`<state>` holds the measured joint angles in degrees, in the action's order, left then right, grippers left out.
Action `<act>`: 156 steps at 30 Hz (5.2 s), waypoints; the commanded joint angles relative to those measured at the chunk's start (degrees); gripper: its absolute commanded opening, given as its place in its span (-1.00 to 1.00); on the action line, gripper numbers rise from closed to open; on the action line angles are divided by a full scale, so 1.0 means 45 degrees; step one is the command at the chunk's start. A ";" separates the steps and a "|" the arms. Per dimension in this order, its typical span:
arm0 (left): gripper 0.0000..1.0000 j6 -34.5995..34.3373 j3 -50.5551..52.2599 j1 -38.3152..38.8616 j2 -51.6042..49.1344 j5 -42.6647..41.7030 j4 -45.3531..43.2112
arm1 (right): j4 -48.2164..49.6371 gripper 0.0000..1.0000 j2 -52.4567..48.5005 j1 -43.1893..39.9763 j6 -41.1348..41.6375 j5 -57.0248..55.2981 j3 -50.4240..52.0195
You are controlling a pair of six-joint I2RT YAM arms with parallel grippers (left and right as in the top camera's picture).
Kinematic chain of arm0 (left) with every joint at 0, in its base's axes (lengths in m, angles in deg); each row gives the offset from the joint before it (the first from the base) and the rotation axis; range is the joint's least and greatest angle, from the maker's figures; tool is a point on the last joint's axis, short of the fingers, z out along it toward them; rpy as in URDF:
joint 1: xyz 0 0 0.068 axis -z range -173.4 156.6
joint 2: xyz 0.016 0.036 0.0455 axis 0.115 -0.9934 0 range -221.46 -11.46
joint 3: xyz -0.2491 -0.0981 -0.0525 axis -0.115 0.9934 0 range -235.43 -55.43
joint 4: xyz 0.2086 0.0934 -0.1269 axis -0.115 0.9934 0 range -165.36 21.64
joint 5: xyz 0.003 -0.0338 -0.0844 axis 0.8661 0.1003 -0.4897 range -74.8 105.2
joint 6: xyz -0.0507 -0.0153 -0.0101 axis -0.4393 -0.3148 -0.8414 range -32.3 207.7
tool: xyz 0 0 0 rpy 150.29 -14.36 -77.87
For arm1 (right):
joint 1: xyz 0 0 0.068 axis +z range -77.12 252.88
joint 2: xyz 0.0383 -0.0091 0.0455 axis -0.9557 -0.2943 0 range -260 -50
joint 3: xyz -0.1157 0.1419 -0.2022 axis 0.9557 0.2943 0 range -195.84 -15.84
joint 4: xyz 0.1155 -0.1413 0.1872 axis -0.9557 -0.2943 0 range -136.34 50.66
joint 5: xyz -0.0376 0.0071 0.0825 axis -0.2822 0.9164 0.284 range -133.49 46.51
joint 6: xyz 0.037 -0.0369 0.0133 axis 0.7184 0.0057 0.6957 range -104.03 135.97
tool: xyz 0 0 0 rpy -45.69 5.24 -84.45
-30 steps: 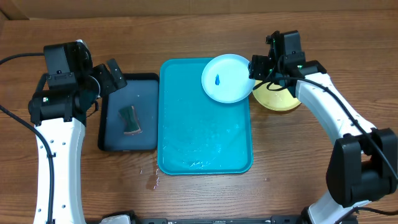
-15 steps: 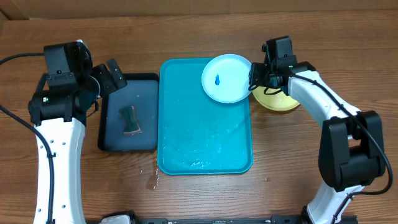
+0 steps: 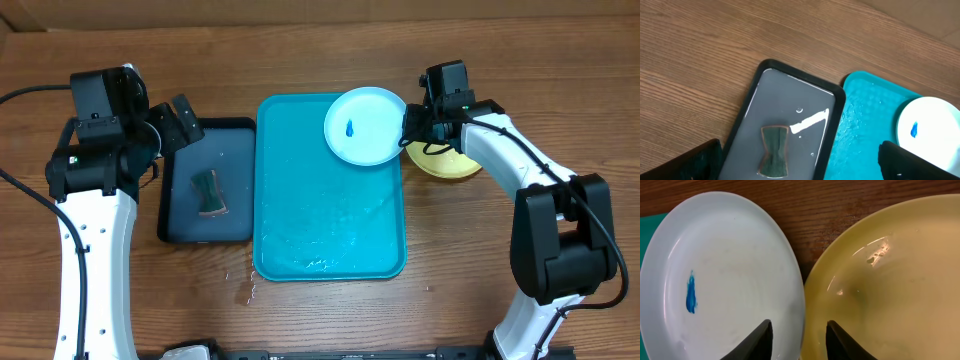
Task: Clean dirty plates on tray and stack at the side
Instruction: 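Grasp the rim of the white plate with the right gripper, then drag the white plate with the right gripper to the teal tray's center, then hold the white plate rim steady with the right gripper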
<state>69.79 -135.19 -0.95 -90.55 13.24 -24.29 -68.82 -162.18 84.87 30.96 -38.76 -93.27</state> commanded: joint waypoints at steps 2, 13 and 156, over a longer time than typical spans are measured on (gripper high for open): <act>0.99 -0.0117 -0.0044 0.0015 -0.0068 -0.0102 -0.0024 | 0.0087 -0.32 -0.0534 0.0015 -0.0005 0.0102 0.0063; 1.00 -0.0117 -0.0044 0.0015 -0.0068 -0.0102 -0.0019 | 0.0131 -0.92 -0.0627 0.0015 0.0000 0.0340 -0.0044; 1.00 -0.0126 -0.0044 0.0019 -0.0068 -0.0151 -0.0029 | -0.1287 -0.46 -0.0675 0.4235 0.2560 -0.1039 -0.0141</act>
<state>69.79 -135.19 -0.95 -90.55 13.24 -24.29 -74.91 -164.90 104.08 43.00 -42.47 -93.07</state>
